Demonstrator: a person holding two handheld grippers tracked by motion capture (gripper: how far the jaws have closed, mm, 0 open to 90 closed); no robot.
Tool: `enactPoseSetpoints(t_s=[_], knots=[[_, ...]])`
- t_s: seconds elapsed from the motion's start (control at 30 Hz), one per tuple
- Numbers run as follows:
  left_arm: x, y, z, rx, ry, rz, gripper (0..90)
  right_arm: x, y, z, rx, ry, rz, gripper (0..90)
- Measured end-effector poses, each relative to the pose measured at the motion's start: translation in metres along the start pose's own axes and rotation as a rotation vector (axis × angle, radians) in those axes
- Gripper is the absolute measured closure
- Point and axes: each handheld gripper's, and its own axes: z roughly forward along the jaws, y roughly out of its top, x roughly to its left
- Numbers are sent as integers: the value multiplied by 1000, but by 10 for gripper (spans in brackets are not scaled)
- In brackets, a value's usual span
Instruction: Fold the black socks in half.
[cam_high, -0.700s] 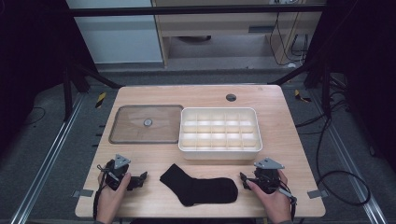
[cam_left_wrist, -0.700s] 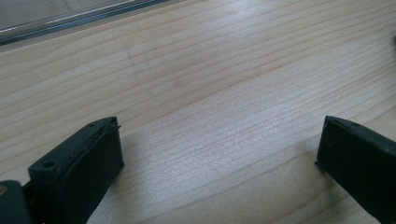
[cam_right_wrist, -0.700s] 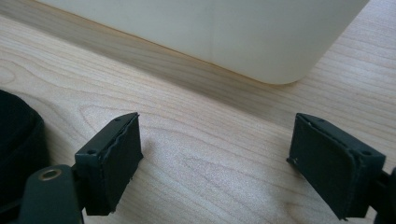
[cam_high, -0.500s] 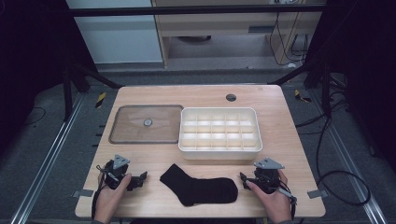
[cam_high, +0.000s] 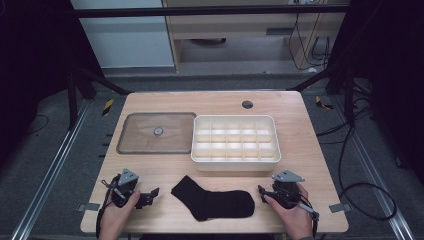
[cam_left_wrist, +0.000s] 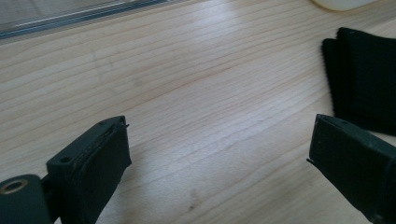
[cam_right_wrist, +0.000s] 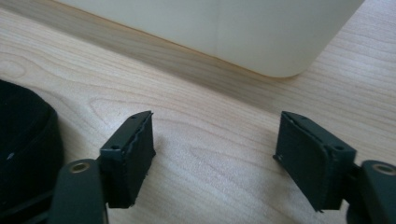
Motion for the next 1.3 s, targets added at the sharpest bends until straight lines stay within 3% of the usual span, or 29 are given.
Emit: enactPoseSetpoints(t_s=[0.1,0.13,0.27,0.3,0.4,0.5,0.57,0.67,0.77,0.97,1.07,1.3], knots=[[-5,-1,-3,1,1,25,46,1,1,-3,13,15,6,347],[-9,0,-6,4,10,56,46,2,2,-6,34,47,14,377],[-15,1,-9,13,-16,42,55,7,3,-11,79,55,-18,403],[-19,2,-8,40,-30,43,58,11,5,-19,100,82,-17,421],[-23,6,-9,65,-39,63,73,16,9,-25,123,92,-38,434],[-33,16,-11,111,-52,100,73,24,23,-36,199,124,-93,456],[-37,22,-11,141,-69,116,69,26,29,-38,217,133,-102,470],[-49,37,-7,200,-64,183,69,28,37,-40,240,161,-105,502],[-55,48,-3,225,-79,205,75,31,44,-39,254,186,-82,529],[-60,63,4,222,-72,203,133,42,50,-35,264,213,-104,584],[-64,69,9,228,-69,202,197,51,51,-29,292,233,-101,551],[-73,78,18,267,-71,223,286,63,52,-17,338,207,-111,500]])
